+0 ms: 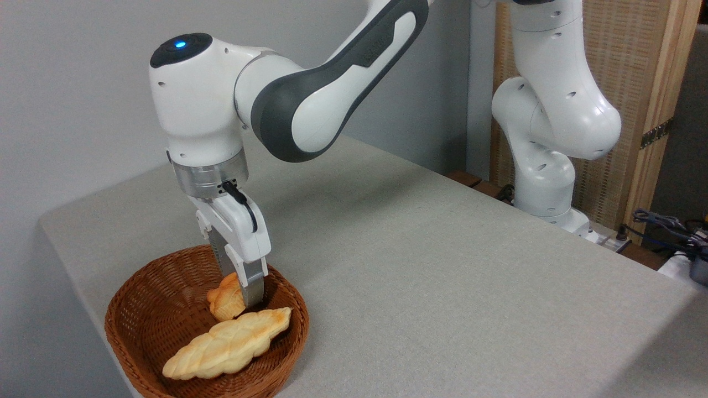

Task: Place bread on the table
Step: 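Lower the open gripper onto the small golden roll in the basket, then close the gripper fingers around the small golden roll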

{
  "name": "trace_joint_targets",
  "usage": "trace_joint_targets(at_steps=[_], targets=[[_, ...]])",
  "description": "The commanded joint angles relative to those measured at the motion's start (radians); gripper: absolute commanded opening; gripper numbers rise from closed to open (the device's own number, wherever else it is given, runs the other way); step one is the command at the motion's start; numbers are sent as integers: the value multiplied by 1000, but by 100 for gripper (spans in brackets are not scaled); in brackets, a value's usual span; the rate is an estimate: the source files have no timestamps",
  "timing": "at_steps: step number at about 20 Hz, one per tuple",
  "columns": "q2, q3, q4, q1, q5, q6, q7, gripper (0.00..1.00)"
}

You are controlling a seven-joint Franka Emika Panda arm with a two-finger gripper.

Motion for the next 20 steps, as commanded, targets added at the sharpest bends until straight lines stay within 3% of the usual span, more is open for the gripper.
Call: trace_joint_targets(at_steps=[1, 20], targets=[[-4, 5, 2, -2, 2, 15, 16, 46], [-27, 16, 5, -2, -3, 14, 15, 43]])
